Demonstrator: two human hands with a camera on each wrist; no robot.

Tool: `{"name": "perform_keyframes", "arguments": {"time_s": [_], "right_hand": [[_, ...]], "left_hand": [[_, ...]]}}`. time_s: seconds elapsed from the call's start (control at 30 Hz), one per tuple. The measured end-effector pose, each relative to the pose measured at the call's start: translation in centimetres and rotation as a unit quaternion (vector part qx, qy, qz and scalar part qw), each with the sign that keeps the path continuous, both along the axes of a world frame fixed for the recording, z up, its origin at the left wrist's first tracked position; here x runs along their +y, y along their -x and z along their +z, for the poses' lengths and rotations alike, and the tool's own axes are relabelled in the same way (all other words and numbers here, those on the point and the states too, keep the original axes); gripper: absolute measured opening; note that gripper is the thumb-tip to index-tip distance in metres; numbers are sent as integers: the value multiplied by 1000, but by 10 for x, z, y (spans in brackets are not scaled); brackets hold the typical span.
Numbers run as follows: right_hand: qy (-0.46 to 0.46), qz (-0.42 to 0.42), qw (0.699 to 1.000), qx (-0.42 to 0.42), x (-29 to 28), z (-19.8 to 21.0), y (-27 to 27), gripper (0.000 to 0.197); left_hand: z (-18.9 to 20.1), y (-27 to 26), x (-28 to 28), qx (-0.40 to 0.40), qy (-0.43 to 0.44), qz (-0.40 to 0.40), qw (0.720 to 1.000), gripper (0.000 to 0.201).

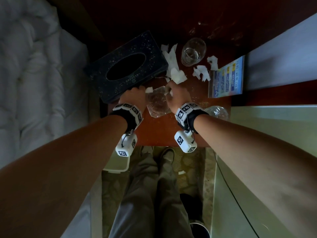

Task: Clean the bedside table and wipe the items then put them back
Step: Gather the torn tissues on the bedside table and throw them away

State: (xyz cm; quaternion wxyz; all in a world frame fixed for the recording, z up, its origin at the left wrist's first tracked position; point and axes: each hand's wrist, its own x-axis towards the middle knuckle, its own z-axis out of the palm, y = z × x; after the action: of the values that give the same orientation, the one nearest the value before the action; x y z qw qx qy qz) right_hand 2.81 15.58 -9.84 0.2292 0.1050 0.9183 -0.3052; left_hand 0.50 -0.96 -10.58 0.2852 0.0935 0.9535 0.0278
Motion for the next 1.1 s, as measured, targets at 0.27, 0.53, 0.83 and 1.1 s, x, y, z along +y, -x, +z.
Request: {"name": "perform_keyframes", "arguments": {"time_s": [0.27, 0.53, 0.83, 1.1], "right_hand": [[-32, -46, 998, 10, -9, -15, 7, 16], [-63, -132, 989, -17, 7, -21, 14, 14], [-28, -155, 988, 9, 12, -27, 26, 41], [-68, -132, 989, 13, 8, -27, 40, 29]], "left_hand": [[-4, -18, -13, -19, -23, 69, 997, 27], [-9, -30, -27, -98, -64, 105, 988, 63], [-24, -29, -22, -45, -35, 76, 995, 38], [-19, -31, -25, -64, -43, 79, 994, 47]]}}
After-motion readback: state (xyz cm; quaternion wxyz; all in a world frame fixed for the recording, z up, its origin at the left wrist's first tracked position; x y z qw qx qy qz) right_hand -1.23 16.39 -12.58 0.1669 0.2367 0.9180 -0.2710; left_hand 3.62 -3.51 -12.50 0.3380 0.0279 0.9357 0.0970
